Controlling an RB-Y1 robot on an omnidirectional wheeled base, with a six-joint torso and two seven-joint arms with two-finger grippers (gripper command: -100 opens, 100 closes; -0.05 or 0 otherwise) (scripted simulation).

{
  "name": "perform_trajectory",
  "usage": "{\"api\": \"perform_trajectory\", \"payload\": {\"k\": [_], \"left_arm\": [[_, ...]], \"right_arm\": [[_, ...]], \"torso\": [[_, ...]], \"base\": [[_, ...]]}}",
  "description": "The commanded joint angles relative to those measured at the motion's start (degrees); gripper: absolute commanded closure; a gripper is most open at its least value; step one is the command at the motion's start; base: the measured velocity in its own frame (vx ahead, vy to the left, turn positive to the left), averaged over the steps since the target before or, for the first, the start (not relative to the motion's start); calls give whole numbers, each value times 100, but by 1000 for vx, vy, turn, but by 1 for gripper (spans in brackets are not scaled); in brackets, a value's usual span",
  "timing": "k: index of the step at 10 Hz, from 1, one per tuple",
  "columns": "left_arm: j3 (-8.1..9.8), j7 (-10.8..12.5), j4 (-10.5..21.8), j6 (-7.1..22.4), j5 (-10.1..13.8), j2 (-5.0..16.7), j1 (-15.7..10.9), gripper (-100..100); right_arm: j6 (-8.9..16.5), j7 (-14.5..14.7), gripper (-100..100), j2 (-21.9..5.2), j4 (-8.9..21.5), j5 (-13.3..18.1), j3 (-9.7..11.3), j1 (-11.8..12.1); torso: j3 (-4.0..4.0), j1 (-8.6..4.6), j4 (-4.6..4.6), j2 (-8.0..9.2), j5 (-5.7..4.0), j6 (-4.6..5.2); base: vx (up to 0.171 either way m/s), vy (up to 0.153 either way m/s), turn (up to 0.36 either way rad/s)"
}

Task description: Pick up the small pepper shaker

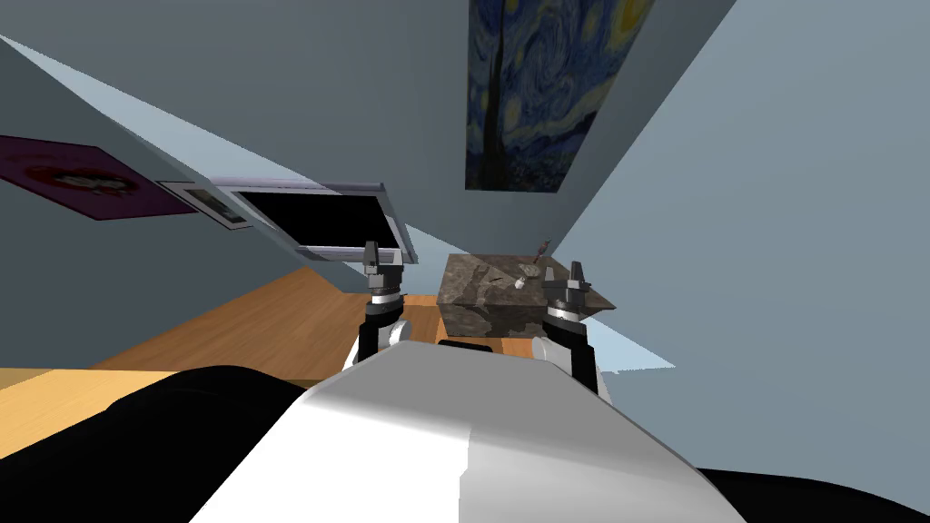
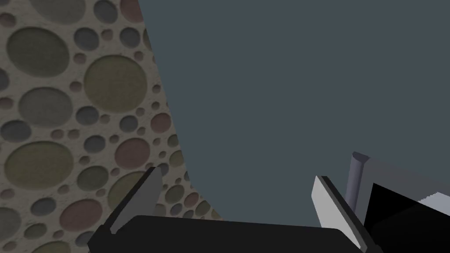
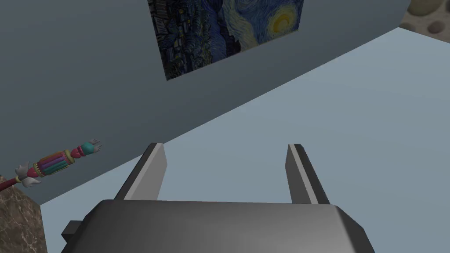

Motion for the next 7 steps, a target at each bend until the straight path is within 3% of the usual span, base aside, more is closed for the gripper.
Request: {"api": "perform_trajectory", "payload": {"k": [1, 7], "left_arm": [[0, 0, 0, 0, 0, 0, 0, 0], [0, 0, 0, 0, 0, 0, 0, 0]], "right_arm": [[17, 38, -100, -168, 37, 29, 14, 27], [186, 400, -100, -1104, 393, 302, 146, 300]], "torso": [[0, 0, 0, 0, 0, 0], [3, 7, 1, 6, 2, 0]], "base": [[-1, 6, 17], [-9, 20, 28]]}}
